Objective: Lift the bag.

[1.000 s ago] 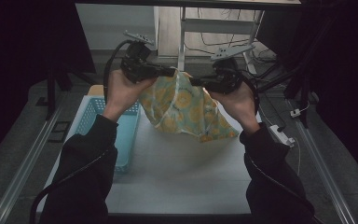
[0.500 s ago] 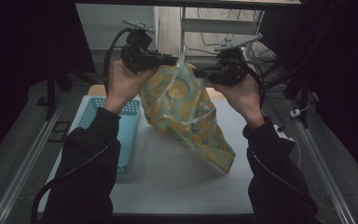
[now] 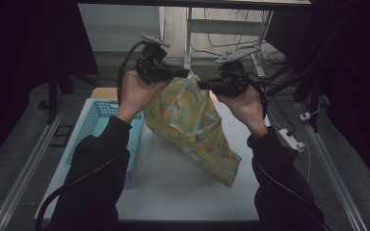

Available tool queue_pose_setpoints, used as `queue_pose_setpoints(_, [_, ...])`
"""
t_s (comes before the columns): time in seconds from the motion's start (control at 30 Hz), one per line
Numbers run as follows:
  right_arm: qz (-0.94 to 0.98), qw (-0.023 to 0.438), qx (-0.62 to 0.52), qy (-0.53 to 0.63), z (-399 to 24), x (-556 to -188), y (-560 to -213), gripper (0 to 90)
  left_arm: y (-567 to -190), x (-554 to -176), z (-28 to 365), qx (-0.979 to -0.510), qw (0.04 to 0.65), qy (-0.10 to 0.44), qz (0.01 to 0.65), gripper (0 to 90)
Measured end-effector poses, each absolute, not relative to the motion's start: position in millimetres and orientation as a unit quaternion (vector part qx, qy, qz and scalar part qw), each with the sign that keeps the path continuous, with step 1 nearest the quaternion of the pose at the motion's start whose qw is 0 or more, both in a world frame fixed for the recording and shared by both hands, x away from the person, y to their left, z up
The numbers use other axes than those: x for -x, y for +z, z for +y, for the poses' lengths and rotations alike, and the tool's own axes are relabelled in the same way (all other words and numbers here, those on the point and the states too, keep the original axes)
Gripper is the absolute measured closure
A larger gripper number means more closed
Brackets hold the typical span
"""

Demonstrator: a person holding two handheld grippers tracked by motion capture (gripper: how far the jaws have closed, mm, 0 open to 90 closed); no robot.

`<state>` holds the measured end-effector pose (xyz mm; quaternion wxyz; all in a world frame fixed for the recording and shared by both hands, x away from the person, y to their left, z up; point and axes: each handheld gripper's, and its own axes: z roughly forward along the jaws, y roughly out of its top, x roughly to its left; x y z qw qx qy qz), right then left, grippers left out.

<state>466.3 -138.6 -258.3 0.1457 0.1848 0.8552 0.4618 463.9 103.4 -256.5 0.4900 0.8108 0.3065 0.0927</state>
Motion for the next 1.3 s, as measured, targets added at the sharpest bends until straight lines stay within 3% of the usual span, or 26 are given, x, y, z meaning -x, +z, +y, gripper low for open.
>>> queue_pose_setpoints(0.33, [0.859,0.128,-0.197,0.454,-138.4,-475.6,-282.3,88.6,-281.5,-472.3,100.0,-0.818,0.478,0.084,0.310,85.3])
queue_pose_setpoints(0.83, [0.838,0.122,-0.230,0.479,-164.3,-473.8,-300.7,65.4,-307.2,-450.1,113.0,-0.833,0.456,0.106,0.293,42.3])
queue_pose_setpoints(1.3, [0.841,0.108,-0.241,0.473,-172.6,-469.2,-331.0,51.6,-344.5,-430.6,133.3,-0.825,0.456,0.103,0.319,21.1])
